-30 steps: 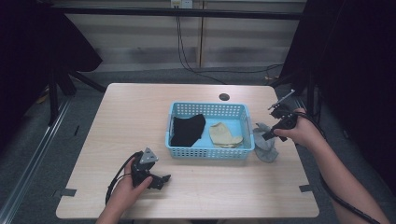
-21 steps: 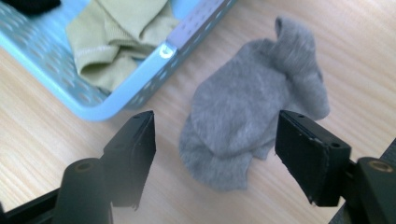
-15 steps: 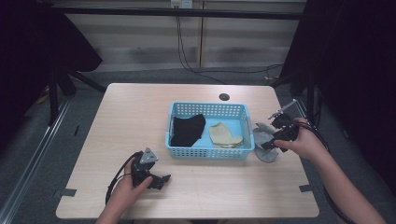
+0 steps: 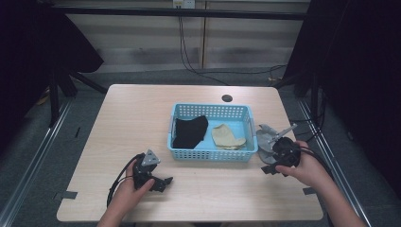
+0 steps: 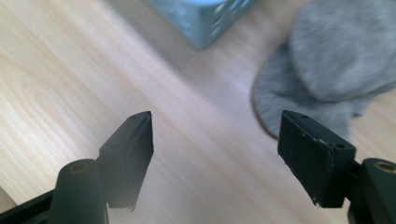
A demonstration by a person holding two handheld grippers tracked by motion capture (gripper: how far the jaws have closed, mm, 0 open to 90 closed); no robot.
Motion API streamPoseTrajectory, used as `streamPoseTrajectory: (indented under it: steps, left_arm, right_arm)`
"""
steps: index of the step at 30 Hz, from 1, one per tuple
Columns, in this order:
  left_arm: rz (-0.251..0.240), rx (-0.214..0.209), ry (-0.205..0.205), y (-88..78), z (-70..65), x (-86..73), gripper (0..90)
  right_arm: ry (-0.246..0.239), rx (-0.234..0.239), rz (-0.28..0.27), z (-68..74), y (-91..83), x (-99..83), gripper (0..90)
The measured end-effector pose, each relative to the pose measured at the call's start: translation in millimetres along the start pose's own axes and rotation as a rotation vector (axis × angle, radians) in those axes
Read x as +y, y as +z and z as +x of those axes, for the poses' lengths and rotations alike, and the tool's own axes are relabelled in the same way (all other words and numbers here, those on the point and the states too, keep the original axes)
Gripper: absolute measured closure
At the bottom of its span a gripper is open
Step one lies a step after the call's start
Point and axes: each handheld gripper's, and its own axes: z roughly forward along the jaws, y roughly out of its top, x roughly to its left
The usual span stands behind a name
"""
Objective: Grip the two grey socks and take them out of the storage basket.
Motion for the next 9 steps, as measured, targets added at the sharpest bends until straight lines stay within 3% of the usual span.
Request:
streamPoseTrajectory:
  steps: [4,5,6,9]
  left_arm:
    - [0.0,0.0,0.0,0.0,0.0,0.0,0.0]
    - [0.0,0.0,0.001,0.1,0.1,0.1,0.0]
    - [0.0,0.0,0.001,0.1,0.1,0.1,0.0]
    - [0.002,0.001,0.001,-0.1,0.0,0.1,0.0]
  right_arm:
    - [-0.006,0.048,-0.058,14.1,5.4,-9.7,26.6]
    - [0.001,0.052,-0.074,17.2,7.0,-11.0,26.3]
    - [-0.037,0.047,-0.05,20.2,6.1,-12.6,26.2]
    - [-0.024,0.044,-0.075,21.0,3.6,-13.3,26.2]
